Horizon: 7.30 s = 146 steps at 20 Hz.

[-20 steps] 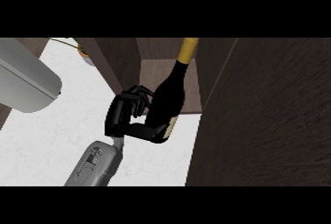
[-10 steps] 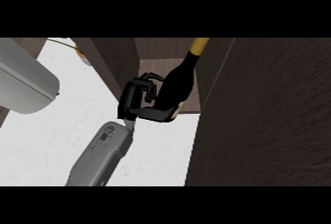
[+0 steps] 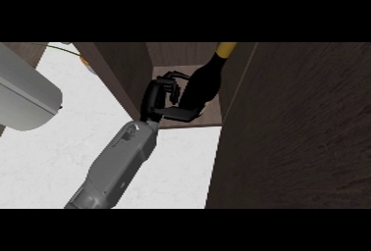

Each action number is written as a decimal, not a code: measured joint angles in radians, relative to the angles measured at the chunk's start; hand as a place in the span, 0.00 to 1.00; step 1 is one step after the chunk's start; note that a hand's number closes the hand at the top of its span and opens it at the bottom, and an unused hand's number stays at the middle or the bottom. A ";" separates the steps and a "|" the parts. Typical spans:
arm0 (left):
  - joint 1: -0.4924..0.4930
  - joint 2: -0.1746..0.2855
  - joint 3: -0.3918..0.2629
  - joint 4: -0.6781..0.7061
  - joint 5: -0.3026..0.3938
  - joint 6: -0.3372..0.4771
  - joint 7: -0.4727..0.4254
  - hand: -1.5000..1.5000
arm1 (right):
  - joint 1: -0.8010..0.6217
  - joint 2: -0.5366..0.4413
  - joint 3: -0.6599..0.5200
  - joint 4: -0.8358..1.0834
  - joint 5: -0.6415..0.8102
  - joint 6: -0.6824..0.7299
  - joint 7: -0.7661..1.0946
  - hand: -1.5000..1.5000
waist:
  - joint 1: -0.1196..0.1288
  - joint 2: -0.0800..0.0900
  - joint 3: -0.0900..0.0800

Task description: Pick up the wine, place it into the cabinet and close the cabinet

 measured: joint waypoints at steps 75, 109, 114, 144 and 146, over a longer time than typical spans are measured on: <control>-0.442 0.001 0.184 0.481 0.159 -0.157 -0.182 0.00 | 0.222 -0.036 -0.041 -0.003 -0.055 0.123 -0.214 0.00 | 0.008 -0.008 0.000; 0.482 0.102 -0.202 -0.579 0.265 -0.175 0.002 0.00 | 0.290 -0.100 -0.098 -0.006 -0.051 0.103 -0.245 0.00 | 0.065 -0.019 0.001; 0.596 0.158 -0.184 -0.680 0.292 -0.219 -0.003 0.00 | 0.292 -0.144 -0.095 -0.009 -0.052 0.156 -0.254 0.00 | 0.056 -0.015 0.001; 0.841 0.518 0.152 -0.832 0.450 -0.514 -0.019 0.00 | 0.151 -0.212 0.121 0.001 -0.053 0.416 -0.155 1.00 | 0.065 -0.009 -0.003; 0.848 0.532 0.165 -0.836 0.460 -0.531 -0.013 0.00 | 0.128 -0.206 0.109 0.002 -0.053 0.423 -0.146 1.00 | 0.071 -0.009 -0.003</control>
